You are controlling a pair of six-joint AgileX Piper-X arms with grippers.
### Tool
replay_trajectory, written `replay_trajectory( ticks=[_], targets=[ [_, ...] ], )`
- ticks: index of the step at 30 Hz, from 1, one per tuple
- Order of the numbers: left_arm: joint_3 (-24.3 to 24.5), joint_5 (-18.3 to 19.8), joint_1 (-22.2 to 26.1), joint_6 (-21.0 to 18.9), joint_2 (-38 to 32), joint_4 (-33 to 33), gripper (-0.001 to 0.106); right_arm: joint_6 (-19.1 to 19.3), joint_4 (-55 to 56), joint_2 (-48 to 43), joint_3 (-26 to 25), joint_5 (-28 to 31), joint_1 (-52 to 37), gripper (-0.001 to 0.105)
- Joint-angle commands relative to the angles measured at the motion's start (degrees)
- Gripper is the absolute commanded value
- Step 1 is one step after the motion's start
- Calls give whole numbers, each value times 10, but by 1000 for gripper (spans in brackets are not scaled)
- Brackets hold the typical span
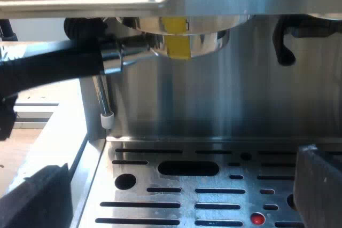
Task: Put the handle in the coffee machine
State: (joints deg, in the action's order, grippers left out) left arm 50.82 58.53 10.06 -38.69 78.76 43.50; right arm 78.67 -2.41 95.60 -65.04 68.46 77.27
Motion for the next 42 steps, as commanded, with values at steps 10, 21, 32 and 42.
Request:
replay_trajectory(
  ticks=[10, 21, 32, 42],
  targets=[
    [10, 56, 1, 9, -37, -1, 0, 17, -3, -4, -3, -2, -5, 85],
    [10, 56, 1, 9, -37, -1, 0, 10, 1, 31, -2, -28, -42, 77],
    [10, 56, 1, 9, -37, -1, 0, 15, -106, 115, -2, -66, -112, 53],
    [10, 56, 1, 9, -37, 0, 0, 148, -317, 158, -2, -170, -158, 53]
  ],
)
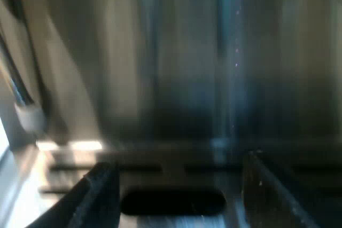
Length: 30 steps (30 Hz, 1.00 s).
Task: Put the handle in the coffee machine
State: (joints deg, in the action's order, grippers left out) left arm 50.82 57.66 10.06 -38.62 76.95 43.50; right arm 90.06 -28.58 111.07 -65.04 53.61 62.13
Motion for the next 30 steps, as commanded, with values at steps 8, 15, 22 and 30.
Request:
replay_trajectory(
  ticks=[8, 15, 22, 30],
  targets=[
    [10, 65, 1, 8, -19, 0, 0, 113, -174, 30, -2, -35, -13, 53],
    [10, 65, 1, 8, -19, 0, 0, 155, -252, 32, -2, -33, -20, 52],
    [10, 65, 1, 8, -19, 0, 0, 182, -274, 32, -2, -33, -34, 52],
    [10, 65, 1, 8, -19, 0, 0, 204, -313, 32, -2, -35, -35, 52]
  ],
)
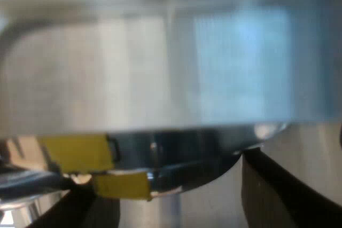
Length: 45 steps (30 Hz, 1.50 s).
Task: Put the handle in the coffee machine
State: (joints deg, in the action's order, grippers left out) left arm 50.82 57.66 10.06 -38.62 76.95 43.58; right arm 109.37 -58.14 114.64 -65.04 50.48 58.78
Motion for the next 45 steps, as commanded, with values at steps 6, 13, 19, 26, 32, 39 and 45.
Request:
replay_trajectory(
  ticks=[6, 13, 19, 26, 32, 39, 45],
  targets=[
    [10, 65, 1, 8, -19, -1, 0, 27, -63, -4, -2, -7, -1, 52],
    [10, 65, 1, 8, -19, -1, 0, 31, -64, -4, -2, -7, -1, 52],
    [10, 54, 1, 7, -19, -1, 0, 31, -64, -4, -2, -7, -1, 52],
    [10, 35, 1, 7, -19, -1, 1, 31, -64, -4, -2, -7, -1, 52],
    [10, 35, 1, 7, -19, -1, 9, 31, -69, -4, -2, -7, -1, 52],
    [10, 35, 1, -1, -19, 8, 60, 31, -93, -4, -2, -7, -1, 52],
    [10, 35, 1, -1, -19, 21, 60, 31, -102, -4, -2, -7, -1, 52]
  ],
)
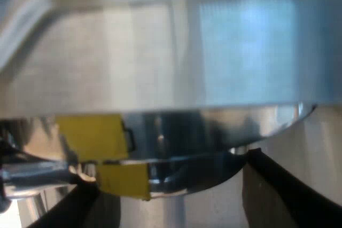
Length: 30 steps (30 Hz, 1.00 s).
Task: Put the handle in the coffee machine
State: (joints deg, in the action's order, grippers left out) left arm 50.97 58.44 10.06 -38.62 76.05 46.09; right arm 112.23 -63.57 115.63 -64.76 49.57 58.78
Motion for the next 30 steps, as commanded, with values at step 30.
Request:
replay_trajectory(
  ticks=[30],
  targets=[
    [61, 70, 79, -66, -61, -37, 60, 3, -56, -14, -5, 2, -1, 52]
  ],
)
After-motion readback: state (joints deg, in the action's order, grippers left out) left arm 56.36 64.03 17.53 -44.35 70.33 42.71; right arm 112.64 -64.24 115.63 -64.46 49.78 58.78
